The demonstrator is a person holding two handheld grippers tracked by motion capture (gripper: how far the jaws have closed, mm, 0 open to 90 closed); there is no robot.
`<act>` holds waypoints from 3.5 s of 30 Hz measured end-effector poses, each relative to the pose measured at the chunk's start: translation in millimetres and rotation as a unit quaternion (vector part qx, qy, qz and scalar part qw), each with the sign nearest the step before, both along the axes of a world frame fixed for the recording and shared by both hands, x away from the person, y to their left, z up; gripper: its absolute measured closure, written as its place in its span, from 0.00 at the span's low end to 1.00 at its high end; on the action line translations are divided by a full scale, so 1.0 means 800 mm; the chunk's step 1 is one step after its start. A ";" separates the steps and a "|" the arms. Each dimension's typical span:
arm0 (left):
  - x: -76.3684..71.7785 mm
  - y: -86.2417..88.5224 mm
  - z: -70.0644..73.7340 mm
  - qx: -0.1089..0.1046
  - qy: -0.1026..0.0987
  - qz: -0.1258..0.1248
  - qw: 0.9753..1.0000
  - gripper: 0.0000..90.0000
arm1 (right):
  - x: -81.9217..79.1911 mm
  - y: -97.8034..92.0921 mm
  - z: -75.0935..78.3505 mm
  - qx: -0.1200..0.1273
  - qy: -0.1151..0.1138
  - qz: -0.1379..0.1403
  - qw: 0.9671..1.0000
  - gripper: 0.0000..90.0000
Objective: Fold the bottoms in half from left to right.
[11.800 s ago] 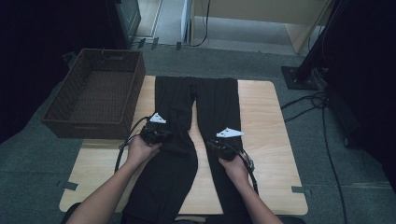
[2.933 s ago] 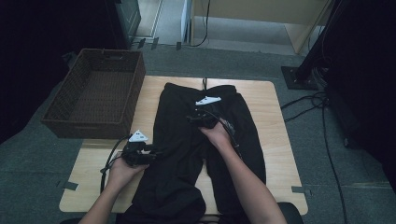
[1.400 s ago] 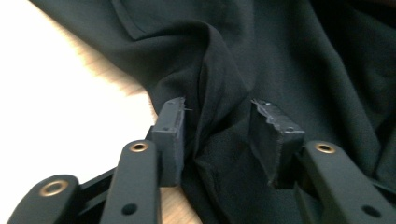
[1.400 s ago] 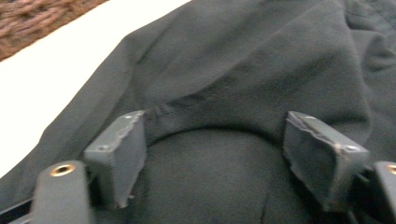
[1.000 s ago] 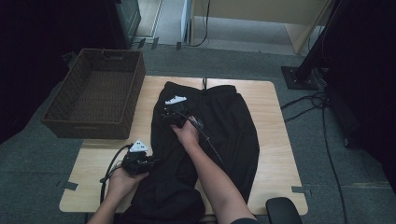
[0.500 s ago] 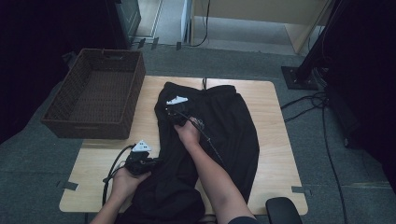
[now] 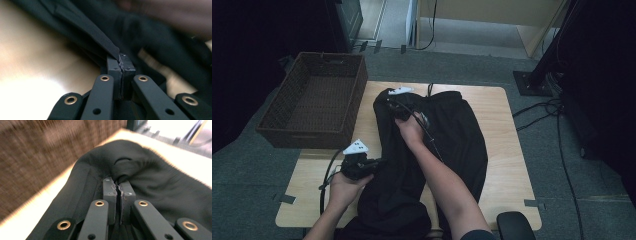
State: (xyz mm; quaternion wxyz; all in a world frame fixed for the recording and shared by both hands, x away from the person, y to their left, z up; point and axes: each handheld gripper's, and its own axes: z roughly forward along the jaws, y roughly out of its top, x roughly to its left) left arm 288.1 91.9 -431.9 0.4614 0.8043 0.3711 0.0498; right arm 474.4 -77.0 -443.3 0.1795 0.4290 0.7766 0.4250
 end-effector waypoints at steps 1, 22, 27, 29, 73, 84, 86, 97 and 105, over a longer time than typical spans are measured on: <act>-0.002 -0.002 0.018 -0.004 -0.017 -0.004 1.000 1.00 | -0.001 -0.002 0.020 0.007 -0.011 0.003 1.000 0.96; 0.037 -0.197 -0.005 0.013 0.001 -0.118 0.993 0.98 | -0.012 -0.214 0.020 0.029 -0.009 -0.076 0.997 0.88; 0.055 -0.204 -0.033 0.036 0.039 -0.124 0.991 0.79 | -0.005 -0.254 -0.031 0.017 0.019 -0.118 0.993 0.71; 0.060 -0.199 -0.033 0.033 0.037 -0.118 0.992 0.74 | -0.008 -0.264 -0.040 0.023 0.036 -0.123 0.991 0.68; 0.218 -0.146 -0.092 0.136 -0.004 -0.098 0.986 0.81 | -0.159 -0.200 -0.072 -0.061 0.043 -0.061 0.995 0.53; 0.231 -0.124 -0.097 0.107 0.012 -0.055 0.993 0.93 | -0.162 -0.239 -0.062 -0.062 0.057 -0.054 0.995 0.99; 0.235 -0.122 -0.096 0.110 0.011 -0.049 0.993 0.93 | -0.163 -0.244 -0.058 -0.055 0.054 -0.057 0.995 0.99; 0.259 -0.112 -0.096 0.120 0.005 -0.013 0.993 0.95 | -0.167 -0.310 -0.057 -0.042 0.056 -0.084 0.994 0.99; 0.261 -0.110 -0.091 0.125 0.018 0.008 0.992 0.86 | -0.165 -0.320 -0.061 -0.046 0.033 -0.121 0.991 0.82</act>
